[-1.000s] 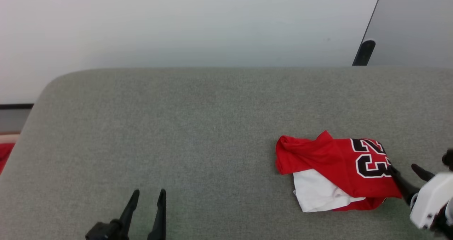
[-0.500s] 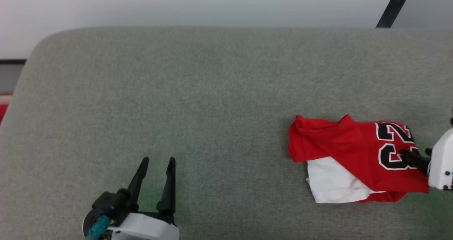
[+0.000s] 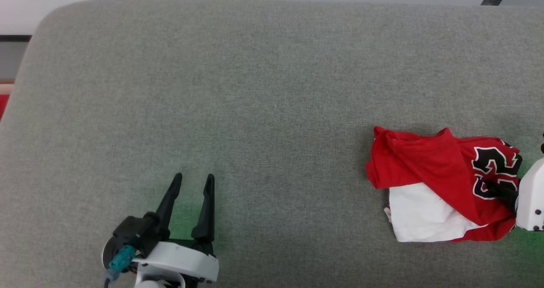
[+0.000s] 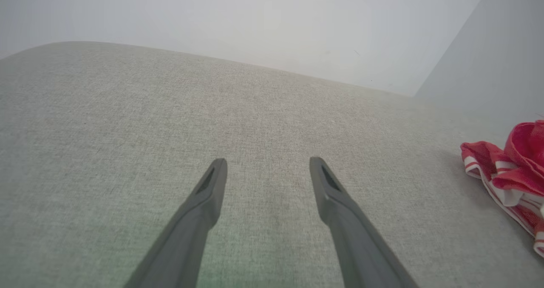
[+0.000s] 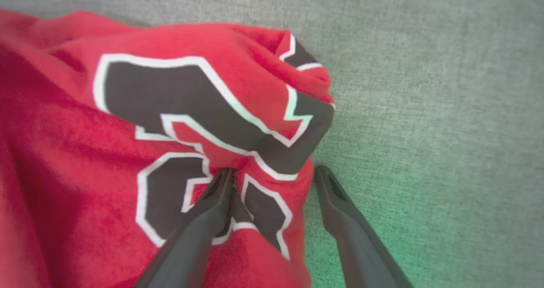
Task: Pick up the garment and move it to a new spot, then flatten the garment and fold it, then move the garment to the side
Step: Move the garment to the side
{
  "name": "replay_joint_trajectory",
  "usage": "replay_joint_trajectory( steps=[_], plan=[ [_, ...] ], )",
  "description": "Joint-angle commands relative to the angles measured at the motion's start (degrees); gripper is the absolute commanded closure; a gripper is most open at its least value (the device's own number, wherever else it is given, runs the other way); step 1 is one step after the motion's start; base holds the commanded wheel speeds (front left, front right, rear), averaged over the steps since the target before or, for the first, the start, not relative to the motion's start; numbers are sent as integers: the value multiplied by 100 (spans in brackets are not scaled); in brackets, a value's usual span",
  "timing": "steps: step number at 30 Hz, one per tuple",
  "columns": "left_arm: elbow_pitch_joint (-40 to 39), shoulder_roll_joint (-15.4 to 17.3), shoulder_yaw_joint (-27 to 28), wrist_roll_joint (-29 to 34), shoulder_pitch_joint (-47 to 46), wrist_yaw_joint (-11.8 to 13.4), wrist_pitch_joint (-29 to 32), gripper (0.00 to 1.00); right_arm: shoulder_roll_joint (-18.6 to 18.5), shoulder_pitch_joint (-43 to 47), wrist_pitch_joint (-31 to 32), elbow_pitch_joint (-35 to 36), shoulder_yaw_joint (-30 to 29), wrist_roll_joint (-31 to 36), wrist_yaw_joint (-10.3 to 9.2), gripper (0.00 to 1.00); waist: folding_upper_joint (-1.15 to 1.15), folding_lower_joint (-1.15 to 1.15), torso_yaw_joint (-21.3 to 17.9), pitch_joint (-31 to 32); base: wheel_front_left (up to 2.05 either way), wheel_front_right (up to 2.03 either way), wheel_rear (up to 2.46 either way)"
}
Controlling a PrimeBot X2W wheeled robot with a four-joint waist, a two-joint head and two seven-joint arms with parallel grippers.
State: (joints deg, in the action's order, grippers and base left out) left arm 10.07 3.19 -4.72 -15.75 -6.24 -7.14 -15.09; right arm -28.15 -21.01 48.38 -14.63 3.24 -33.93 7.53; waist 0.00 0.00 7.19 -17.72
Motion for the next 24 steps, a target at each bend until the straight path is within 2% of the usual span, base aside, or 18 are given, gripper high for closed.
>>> replay_joint_trajectory(
  steps=[1,6,13,24],
  plan=[
    [19,-17,2,64,-90,-35,-4,0,243,277,-99,-244,259,-43,-10,100,0,0,-5,-6,0,0,0],
    [-24,-19,25,142,-159,-44,-4,0,132,246,-634,-226,288,-162,-13,100,0,0,-92,74,0,0,0],
    [-360,-21,107,284,-151,-39,-4,0,-104,96,-1528,-22,160,-275,-15,100,0,0,-438,106,0,0,0],
    [-787,190,-67,356,-374,-41,-1,0,-466,-177,-2288,83,-297,-463,-11,100,0,0,-1109,-114,0,0,0]
  ],
)
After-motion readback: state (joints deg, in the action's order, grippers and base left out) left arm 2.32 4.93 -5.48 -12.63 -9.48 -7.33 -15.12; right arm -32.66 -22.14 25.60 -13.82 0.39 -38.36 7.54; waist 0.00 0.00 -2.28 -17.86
